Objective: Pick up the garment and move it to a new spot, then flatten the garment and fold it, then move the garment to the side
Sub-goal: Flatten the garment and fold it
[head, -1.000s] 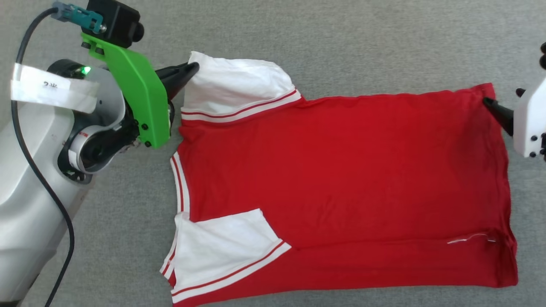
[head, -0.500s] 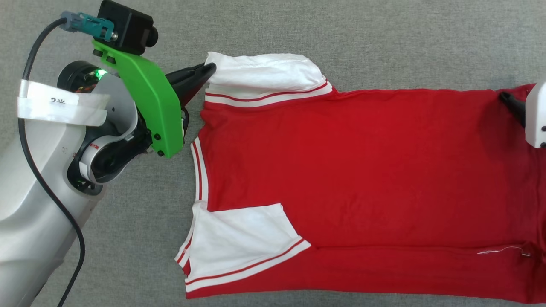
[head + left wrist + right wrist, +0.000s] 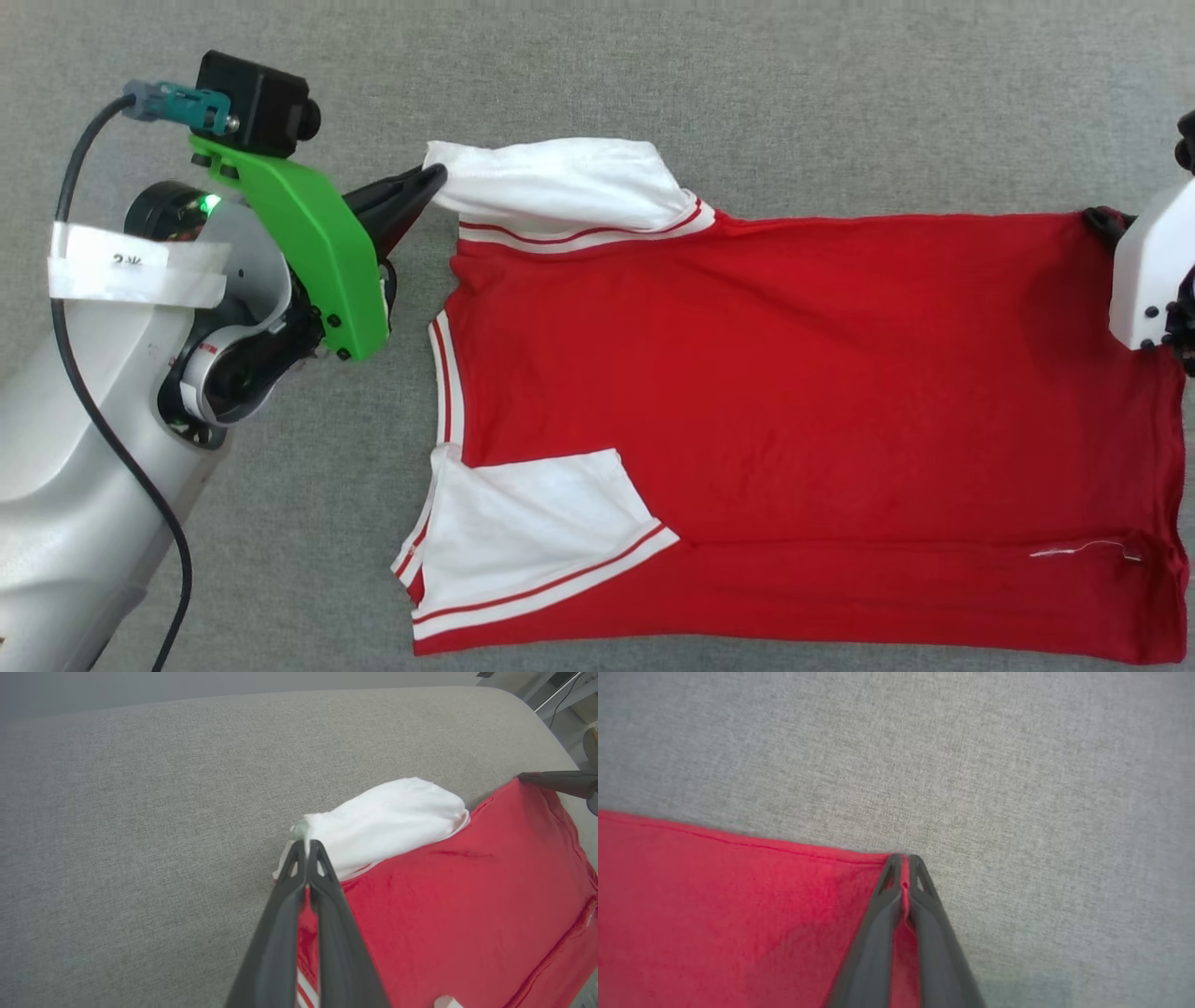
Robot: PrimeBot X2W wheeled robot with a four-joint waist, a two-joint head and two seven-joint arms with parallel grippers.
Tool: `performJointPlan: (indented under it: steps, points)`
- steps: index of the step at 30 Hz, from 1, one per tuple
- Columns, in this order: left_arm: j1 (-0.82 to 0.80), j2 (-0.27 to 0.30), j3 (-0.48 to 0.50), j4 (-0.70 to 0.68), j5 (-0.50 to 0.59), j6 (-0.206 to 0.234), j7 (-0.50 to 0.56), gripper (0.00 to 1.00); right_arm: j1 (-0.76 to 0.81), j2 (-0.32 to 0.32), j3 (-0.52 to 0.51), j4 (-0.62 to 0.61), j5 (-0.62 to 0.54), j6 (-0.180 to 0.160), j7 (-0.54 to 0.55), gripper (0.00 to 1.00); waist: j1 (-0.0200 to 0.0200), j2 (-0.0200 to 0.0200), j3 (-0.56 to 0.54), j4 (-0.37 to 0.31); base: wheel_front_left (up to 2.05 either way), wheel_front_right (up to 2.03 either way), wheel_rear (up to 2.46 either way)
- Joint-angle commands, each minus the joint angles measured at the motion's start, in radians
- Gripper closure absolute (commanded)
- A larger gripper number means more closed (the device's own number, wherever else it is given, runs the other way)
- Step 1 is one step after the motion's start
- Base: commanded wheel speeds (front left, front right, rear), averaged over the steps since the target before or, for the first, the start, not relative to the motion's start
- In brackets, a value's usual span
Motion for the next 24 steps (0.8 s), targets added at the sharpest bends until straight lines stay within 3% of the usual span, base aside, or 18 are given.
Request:
performJointPlan:
  steps: [1, 13, 24]
  points:
    - [0.025, -0.007, 0.011, 0.010, -0.004, -0.001, -0.016, 1.00, 0.026, 0.001, -0.002, 0.011, 0.011, -0.001, -0.027, 1.00, 0.0000, 0.0000, -0.039, -0.012, 0.00, 0.00, 0.00]
    - [0.192, 0.009, 0.003, 0.019, -0.023, 0.015, -0.084, 1.00, 0.180, 0.007, -0.041, -0.005, 0.101, -0.001, -0.245, 1.00, 0.0000, 0.0000, -0.200, -0.028, 0.00, 0.00, 0.00]
    - [0.397, 0.043, -0.005, -0.057, -0.065, 0.067, -0.118, 1.00, 0.400, -0.006, -0.044, -0.054, 0.176, -0.001, -0.370, 1.00, 0.0000, 0.0000, -0.288, -0.029, 0.00, 0.00, 0.00]
